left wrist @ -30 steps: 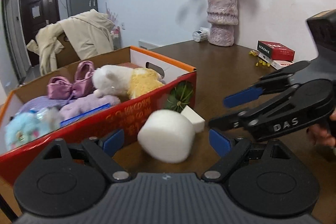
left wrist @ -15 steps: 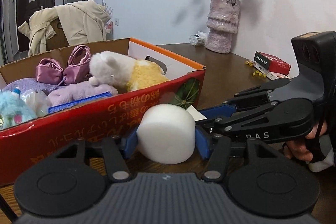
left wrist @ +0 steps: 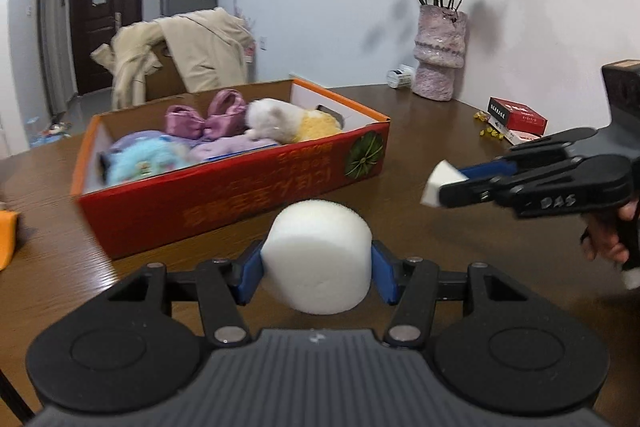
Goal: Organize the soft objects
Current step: 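Grasp the white tape roll with the left gripper while the right gripper grasps the white sponge, then carry the tape roll and sponge into the box and open both grippers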
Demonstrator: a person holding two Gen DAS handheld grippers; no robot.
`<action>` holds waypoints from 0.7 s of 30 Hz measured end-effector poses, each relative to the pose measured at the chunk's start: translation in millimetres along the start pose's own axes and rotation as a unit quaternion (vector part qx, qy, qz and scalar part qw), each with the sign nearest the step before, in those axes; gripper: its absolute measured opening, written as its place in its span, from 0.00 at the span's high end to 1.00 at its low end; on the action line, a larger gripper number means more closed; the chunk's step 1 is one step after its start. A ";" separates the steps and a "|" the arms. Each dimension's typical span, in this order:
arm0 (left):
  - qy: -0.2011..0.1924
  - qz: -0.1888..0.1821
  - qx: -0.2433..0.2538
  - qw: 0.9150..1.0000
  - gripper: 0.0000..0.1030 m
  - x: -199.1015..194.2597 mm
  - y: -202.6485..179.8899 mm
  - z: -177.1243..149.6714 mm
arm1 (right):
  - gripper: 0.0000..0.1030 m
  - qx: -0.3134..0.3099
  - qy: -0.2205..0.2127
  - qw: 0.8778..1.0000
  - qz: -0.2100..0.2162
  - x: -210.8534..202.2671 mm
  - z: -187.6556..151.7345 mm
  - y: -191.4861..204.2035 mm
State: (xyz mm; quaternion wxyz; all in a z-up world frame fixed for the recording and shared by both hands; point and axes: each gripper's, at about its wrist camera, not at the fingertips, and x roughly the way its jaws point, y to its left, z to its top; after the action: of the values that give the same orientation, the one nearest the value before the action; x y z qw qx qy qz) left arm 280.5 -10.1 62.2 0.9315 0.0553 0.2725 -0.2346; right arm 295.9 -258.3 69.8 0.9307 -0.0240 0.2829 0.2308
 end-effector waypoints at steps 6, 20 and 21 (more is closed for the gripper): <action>-0.023 0.040 -0.016 0.999 0.45 -61.6 0.9 -7.6 | 0.75 -0.010 -0.013 1.000 0.010 -44.4 -4.8 28.4; -0.076 0.098 -0.090 0.988 0.45 -86.3 80.0 26.2 | 0.74 -0.013 -0.020 1.000 0.017 -32.6 33.0 33.7; -0.076 0.098 -0.095 0.988 0.45 -80.3 86.9 31.5 | 0.74 -0.010 -0.019 1.000 0.018 -24.1 36.8 32.0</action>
State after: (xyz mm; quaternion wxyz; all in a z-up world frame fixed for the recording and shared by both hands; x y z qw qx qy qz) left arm 276.7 92.1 129.5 0.9690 -0.0252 0.2149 -0.1190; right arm 283.1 -233.3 116.3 0.9314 -0.0235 0.2631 0.2503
